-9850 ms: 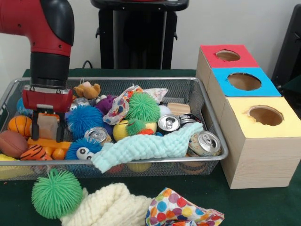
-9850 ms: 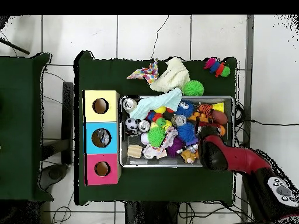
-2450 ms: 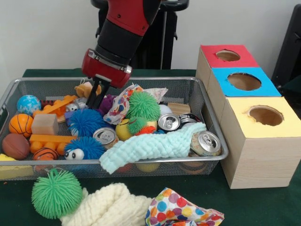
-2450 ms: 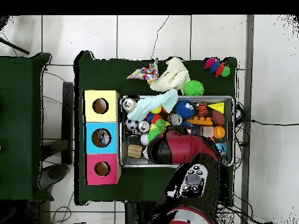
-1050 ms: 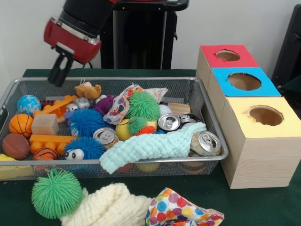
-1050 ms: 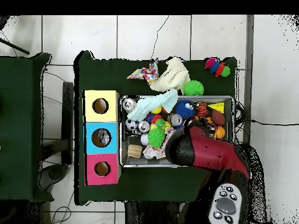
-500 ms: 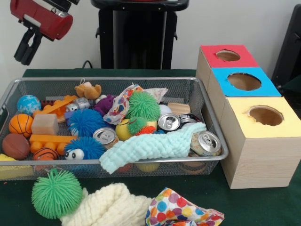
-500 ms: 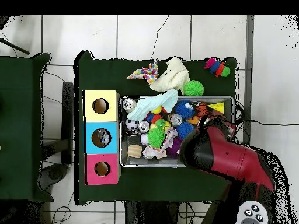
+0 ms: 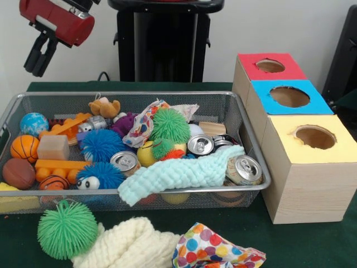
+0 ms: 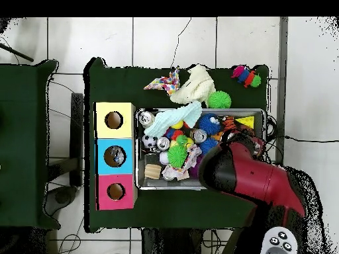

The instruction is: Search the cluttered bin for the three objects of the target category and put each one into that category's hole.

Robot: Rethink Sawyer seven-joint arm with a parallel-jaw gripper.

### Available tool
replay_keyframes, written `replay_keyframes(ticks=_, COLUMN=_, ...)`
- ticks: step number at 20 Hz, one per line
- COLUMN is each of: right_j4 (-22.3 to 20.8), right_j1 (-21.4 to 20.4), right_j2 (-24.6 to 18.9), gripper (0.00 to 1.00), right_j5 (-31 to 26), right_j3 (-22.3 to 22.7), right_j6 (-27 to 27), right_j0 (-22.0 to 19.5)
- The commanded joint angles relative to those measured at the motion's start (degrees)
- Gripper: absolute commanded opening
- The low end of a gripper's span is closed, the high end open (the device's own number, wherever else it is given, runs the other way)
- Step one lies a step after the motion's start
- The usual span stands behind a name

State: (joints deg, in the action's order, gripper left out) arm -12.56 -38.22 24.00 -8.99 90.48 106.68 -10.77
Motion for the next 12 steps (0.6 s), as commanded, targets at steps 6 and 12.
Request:
replay_keyframes(ticks=6, right_j4=0.91, right_j1=1.52, right_j2=-2.08, gripper=0.00, right_j5=-1.56, right_j3=-0.15, right_j6=7.59, right_j0=0.83)
replay_keyframes(ticks=12, right_j4=0.78, right_j1=2.26, right_j2=-1.12, gripper=0.00, right_j5=-0.69, right_j3=-0.12, right_j6=8.09, right_j0=1.53)
